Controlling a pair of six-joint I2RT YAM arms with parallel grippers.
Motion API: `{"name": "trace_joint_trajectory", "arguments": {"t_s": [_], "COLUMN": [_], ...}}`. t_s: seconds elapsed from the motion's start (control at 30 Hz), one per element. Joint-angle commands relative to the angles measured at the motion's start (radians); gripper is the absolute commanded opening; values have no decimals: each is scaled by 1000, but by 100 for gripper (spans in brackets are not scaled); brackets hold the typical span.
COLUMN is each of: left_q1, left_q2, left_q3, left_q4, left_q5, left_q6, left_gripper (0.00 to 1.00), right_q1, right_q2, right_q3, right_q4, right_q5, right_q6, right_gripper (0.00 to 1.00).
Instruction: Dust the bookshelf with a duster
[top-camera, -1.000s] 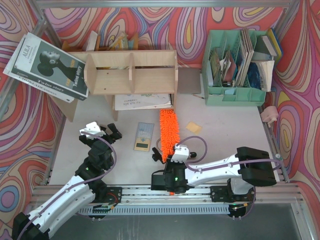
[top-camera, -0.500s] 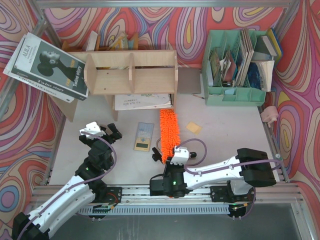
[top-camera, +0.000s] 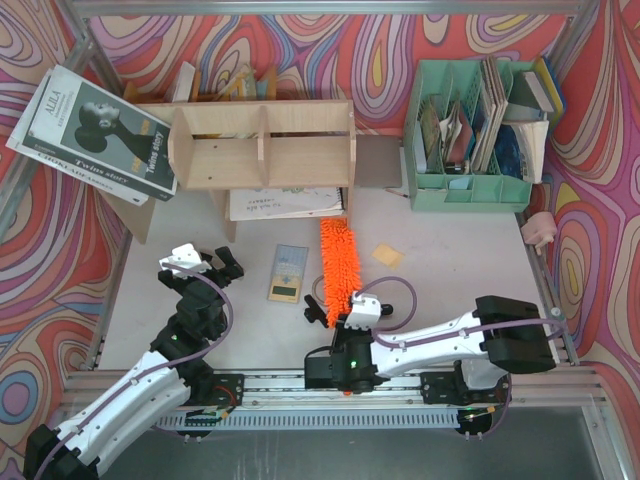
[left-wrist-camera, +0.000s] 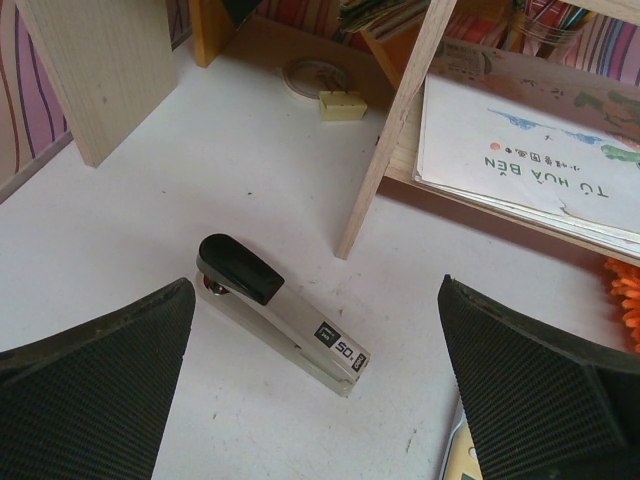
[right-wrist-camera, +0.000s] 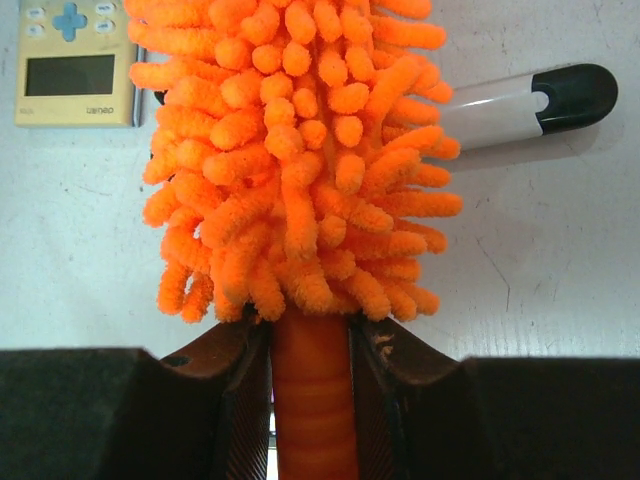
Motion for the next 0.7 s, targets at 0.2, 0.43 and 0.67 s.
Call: {"name": "trace_joint_trajectory", "arguments": {"t_s": [0.2,0.43,0.67], "left_q1": [-2,-2,-2], "left_q2": [-4,-17,-21], "left_q3": [-7,-9,-9], "left_q4": [26,20,17], "left_q5": [-15,-17,-19], "left_q6": [-5,-5,-4], "left_gripper": [98,98,98], "right_q1": [-64,33,107], "right_q2": [-67,-40,30], "right_q3": [-51,31,107], "right_q4": [45,-74,-297], "right_q5": [-56,140,265], "right_q6": [-101,0,219], "right_gripper": [0,0,0]}}
